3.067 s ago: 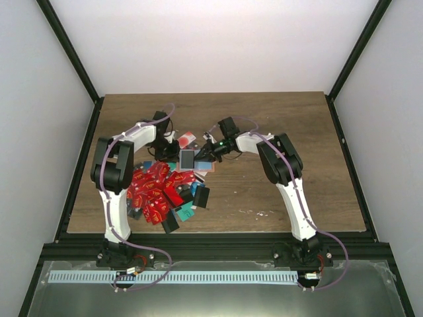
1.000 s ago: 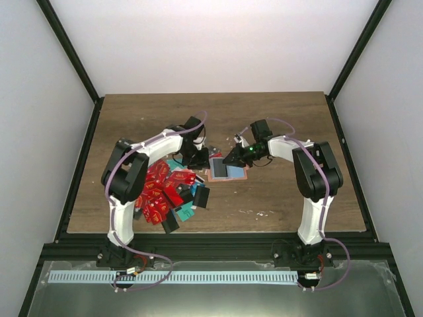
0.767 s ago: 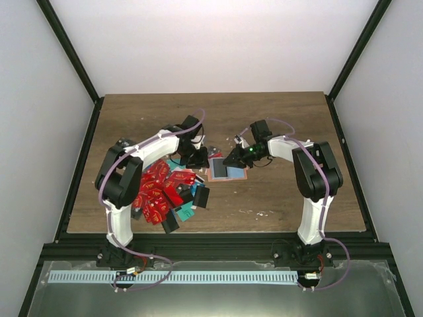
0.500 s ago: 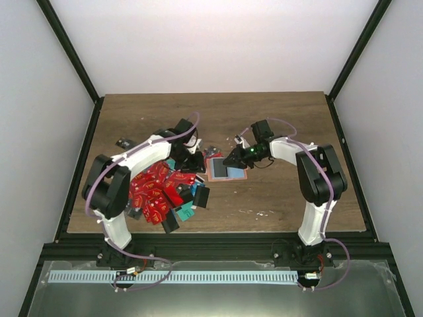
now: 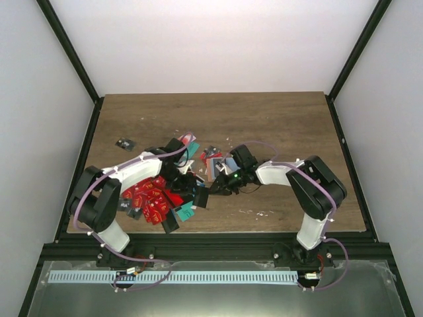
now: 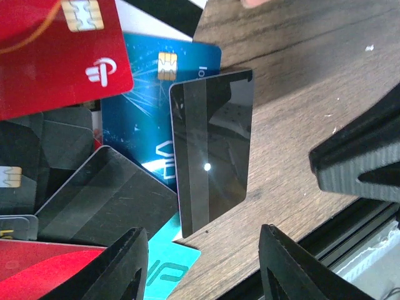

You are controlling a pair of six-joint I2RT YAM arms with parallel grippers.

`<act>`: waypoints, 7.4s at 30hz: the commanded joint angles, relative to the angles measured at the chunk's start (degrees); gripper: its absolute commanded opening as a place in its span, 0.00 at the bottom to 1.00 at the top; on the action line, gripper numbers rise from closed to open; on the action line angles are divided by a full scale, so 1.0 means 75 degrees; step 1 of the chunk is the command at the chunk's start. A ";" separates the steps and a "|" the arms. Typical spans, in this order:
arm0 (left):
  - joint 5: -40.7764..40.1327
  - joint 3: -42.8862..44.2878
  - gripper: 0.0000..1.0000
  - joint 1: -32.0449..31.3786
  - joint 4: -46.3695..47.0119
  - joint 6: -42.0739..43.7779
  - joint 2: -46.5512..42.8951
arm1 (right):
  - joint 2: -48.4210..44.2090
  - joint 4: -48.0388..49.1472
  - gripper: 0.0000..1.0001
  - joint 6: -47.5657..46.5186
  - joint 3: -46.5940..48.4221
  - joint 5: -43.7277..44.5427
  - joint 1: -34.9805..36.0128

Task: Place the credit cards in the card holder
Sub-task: Pick up the credit card from the center of the board.

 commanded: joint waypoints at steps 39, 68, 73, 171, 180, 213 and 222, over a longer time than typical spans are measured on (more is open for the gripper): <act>0.0516 -0.0802 0.52 -0.0035 0.1654 -0.0155 0.0325 | -0.0098 0.0243 0.07 -0.0199 -0.0255 0.0813 0.0321; 0.0542 -0.1246 0.51 0.0014 0.1897 -0.0291 0.0891 | 0.1850 0.1397 0.01 0.0378 -0.0195 0.0599 0.0650; 0.1679 -0.1349 0.48 0.0041 0.2233 -0.0437 0.0315 | 0.1700 0.1349 0.01 0.0248 -0.0225 0.0615 0.0648; -0.1112 -0.3251 0.04 0.1698 0.1425 -0.2936 -0.1419 | 0.3150 0.2369 0.26 0.0797 0.2871 -0.1932 0.1726; -0.0944 -0.3163 0.04 0.1700 0.1510 -0.2892 -0.1549 | 0.2733 0.4656 0.26 0.1921 0.1951 -0.2307 0.1613; -0.0465 -0.2726 0.04 0.2078 0.1326 -0.2064 -0.1534 | 0.3694 0.5291 0.30 0.2288 0.3017 -0.1854 0.1784; -0.0476 -0.2720 0.05 0.2262 0.1296 -0.1866 -0.1457 | 0.3850 0.4373 0.29 0.1794 0.3268 -0.1524 0.1783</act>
